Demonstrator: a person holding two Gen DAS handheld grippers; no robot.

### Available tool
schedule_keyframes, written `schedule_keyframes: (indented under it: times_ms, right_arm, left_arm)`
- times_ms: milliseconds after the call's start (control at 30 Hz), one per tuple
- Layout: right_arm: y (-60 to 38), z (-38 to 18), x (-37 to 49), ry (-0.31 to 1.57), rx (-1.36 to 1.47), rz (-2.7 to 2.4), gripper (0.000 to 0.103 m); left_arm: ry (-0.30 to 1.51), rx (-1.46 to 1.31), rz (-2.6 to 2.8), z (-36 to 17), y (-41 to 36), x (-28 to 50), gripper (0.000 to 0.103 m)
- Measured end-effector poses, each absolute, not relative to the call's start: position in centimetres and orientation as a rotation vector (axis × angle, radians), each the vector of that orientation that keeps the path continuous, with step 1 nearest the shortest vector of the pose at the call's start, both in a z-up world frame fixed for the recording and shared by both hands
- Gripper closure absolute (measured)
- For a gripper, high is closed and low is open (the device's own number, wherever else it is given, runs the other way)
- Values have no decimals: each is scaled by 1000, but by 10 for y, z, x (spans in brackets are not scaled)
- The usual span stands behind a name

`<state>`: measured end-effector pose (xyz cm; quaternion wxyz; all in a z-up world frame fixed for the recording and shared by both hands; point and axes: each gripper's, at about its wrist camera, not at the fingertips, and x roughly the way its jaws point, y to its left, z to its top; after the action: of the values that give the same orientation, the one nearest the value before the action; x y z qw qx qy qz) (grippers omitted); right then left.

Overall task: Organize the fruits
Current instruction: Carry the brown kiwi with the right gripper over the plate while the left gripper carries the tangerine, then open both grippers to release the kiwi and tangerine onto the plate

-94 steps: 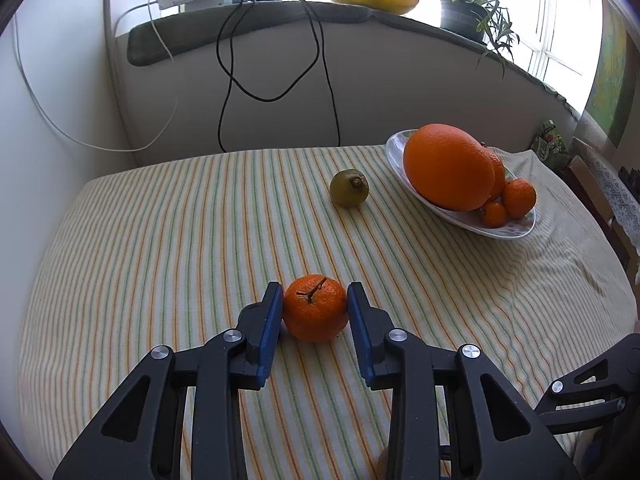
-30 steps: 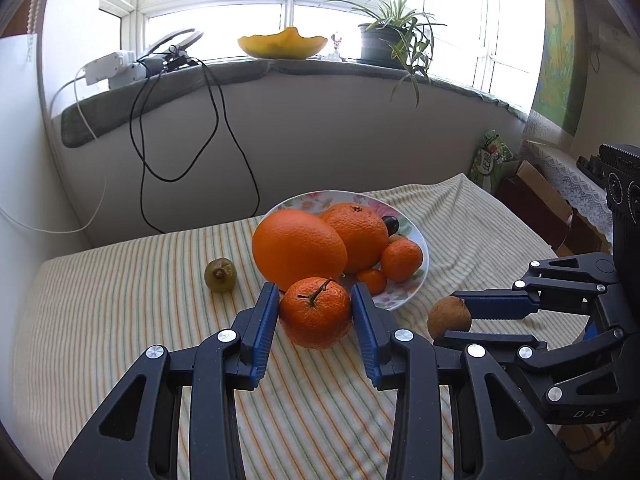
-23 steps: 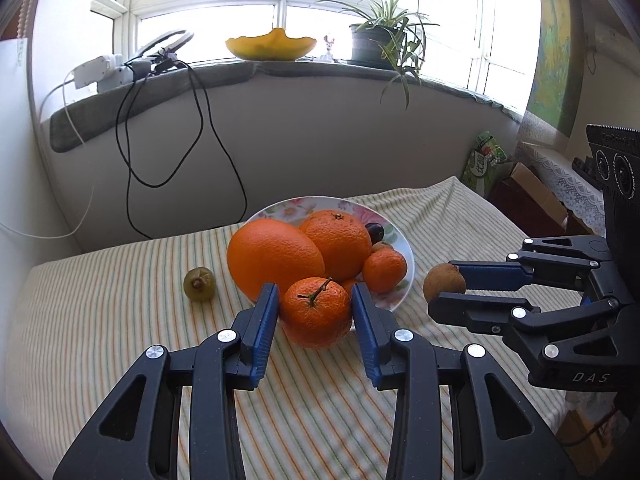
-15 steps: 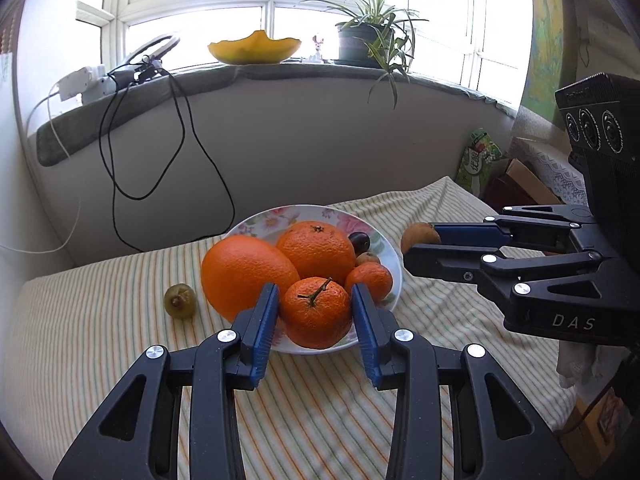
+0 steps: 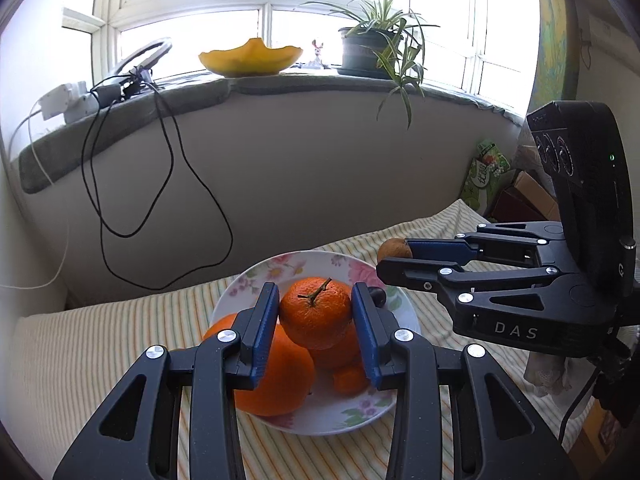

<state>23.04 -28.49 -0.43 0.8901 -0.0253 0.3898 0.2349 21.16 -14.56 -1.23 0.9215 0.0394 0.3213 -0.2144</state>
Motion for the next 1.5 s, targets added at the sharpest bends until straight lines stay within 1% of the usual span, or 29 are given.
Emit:
schedule_keyframes:
  times_ms: [367,900,967,1000,1033,1100,1500]
  right_arm:
    - [-280,-27,266,849,-36,477,74]
    - [-276,-32,279,857,-26,483,74]
    - [-276,-32,279,857,-28,485,74]
    - [-276,-31,279,857,-30,486,72]
    - [-276,-30,278,855,-31,487,65]
    - [-276,-28,277,843,-33,490,53]
    - [-277,-16,259,831,-23,486,51]
  left_arm:
    - [731,19,-425,-22,-133,262,67]
    - [774,13,-407,-32,-128,281,66]
    - [776,15,-411,-32,-129,281,65]
    - [772,16,-409,-31,-129,281,57]
    - [768,15,-404,-30,-129,281,52]
    - [764,9,-403,-28,-128,280,52]
    - [736,-2,-380,-18,-117,261,52]
